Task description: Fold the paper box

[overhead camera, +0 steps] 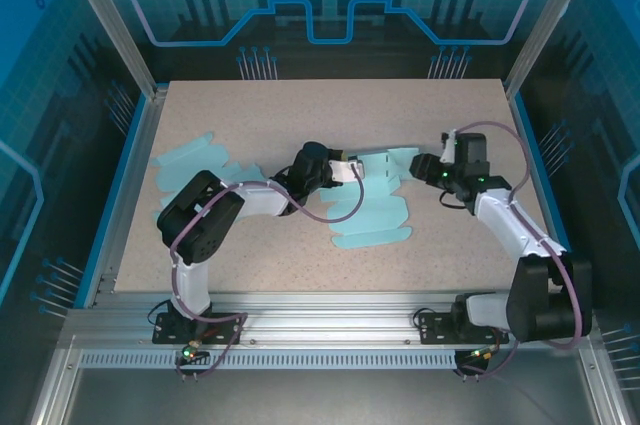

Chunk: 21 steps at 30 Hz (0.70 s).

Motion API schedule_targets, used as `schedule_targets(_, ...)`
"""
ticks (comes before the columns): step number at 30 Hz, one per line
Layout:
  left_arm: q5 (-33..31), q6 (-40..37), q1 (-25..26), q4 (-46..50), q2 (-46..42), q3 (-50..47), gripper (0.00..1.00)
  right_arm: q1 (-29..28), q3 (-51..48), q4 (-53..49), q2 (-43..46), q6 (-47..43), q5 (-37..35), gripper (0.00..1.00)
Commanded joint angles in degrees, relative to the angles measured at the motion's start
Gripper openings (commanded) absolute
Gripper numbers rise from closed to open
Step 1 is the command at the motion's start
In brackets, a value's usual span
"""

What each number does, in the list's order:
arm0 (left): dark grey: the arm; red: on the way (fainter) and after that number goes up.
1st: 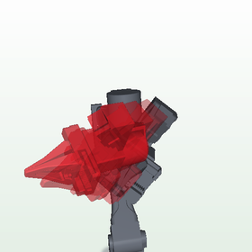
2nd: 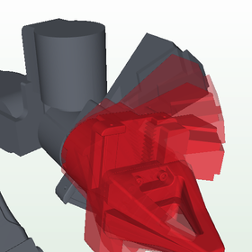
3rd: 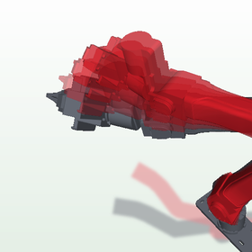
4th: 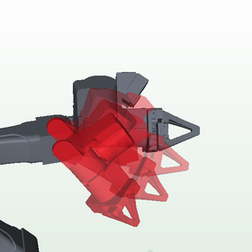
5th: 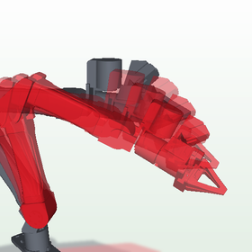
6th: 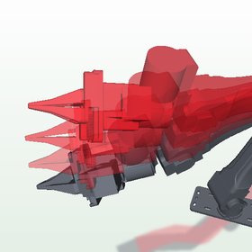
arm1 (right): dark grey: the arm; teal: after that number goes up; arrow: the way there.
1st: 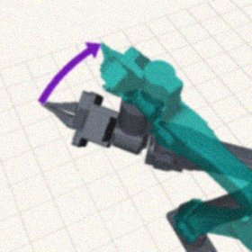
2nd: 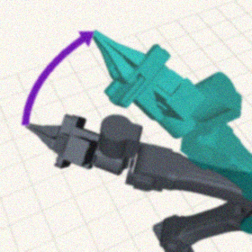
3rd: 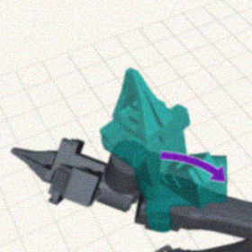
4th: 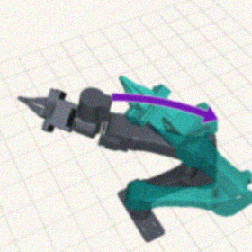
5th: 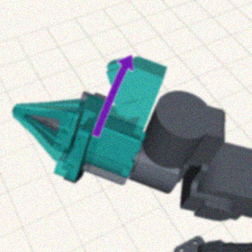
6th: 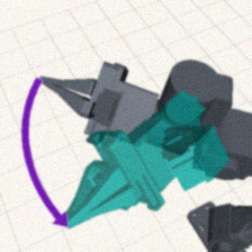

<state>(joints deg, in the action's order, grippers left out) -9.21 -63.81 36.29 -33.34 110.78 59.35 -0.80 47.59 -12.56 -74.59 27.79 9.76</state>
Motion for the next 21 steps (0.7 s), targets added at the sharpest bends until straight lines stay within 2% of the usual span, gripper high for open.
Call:
schedule_targets(1, 0.07, -4.69, 0.44, -6.22, 1.18, -1.72, 0.0, 4.11, 5.52, -2.96, -3.44, -1.22, 3.24, 0.5)
schedule_targets(10, -1.34, -8.46, 0.97, -15.48, 3.27, -3.45, 0.0, 10.75, 21.42, -5.17, -25.91, -1.1, 15.54, 0.42)
schedule_targets(15, -1.86, -8.61, 0.96, -16.59, 4.16, -3.23, 0.0, 10.17, 26.51, -5.7, -36.08, -0.37, 20.21, 0.41)
schedule_targets(21, -2.25, -8.97, 0.94, -17.59, 5.05, -3.01, 0.0, 6.55, 26.32, -3.97, -38.79, -2.33, 20.77, 0.42)
